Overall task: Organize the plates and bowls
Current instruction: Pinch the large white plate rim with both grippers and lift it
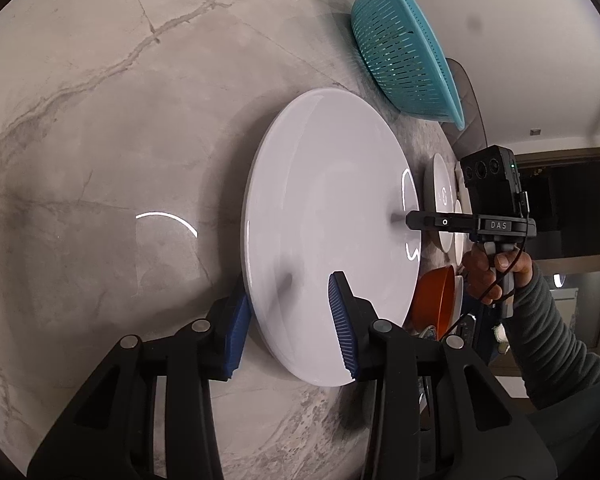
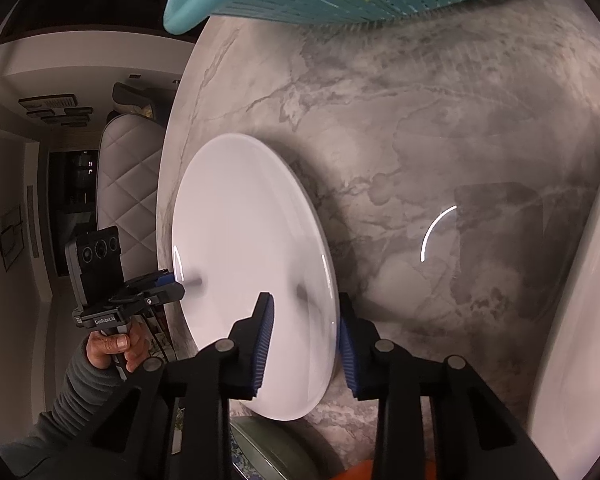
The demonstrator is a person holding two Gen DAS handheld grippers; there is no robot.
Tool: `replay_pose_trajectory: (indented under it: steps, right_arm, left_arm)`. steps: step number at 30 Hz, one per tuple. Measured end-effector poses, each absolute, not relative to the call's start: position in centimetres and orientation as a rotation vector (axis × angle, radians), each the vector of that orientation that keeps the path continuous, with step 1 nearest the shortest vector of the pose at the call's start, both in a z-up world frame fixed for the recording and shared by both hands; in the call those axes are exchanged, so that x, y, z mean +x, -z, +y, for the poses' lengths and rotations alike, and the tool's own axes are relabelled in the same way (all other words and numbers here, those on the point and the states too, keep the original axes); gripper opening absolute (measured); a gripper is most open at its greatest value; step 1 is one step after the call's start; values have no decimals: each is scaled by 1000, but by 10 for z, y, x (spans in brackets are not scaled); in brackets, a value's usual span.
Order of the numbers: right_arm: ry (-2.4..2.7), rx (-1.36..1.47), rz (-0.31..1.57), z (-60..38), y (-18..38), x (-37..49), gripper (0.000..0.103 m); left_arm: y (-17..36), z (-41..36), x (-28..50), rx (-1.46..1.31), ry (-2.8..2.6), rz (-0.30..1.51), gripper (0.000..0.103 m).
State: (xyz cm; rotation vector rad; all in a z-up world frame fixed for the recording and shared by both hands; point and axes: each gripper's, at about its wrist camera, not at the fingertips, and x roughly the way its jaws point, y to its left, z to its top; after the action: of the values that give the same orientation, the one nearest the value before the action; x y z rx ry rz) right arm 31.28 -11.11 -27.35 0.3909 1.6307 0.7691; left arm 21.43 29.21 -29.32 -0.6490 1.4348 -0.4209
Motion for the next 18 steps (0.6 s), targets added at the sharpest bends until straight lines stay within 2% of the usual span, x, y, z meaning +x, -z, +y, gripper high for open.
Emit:
replay_pose_trajectory:
  steps: [2, 3, 4, 11, 18]
  right_arm:
    - [-758, 379, 1631, -113, 274, 312, 24]
    - [-748, 365, 1633, -113, 275, 311, 16]
    - [-740, 352, 1635, -113, 276, 311, 14]
    - [-727, 365, 1609, -120, 274, 309, 14]
    - [-727, 365, 1596, -119, 267, 310, 14]
  left_arm:
    - [293, 296, 212, -671, 401, 1429, 35]
    - [293, 297, 212, -679, 394, 1430, 35]
    - [293, 298, 211, -679, 389, 1432, 34]
    - [293, 298, 212, -642, 382, 1457, 17]
    - [291, 299, 211, -619, 345, 1448, 13]
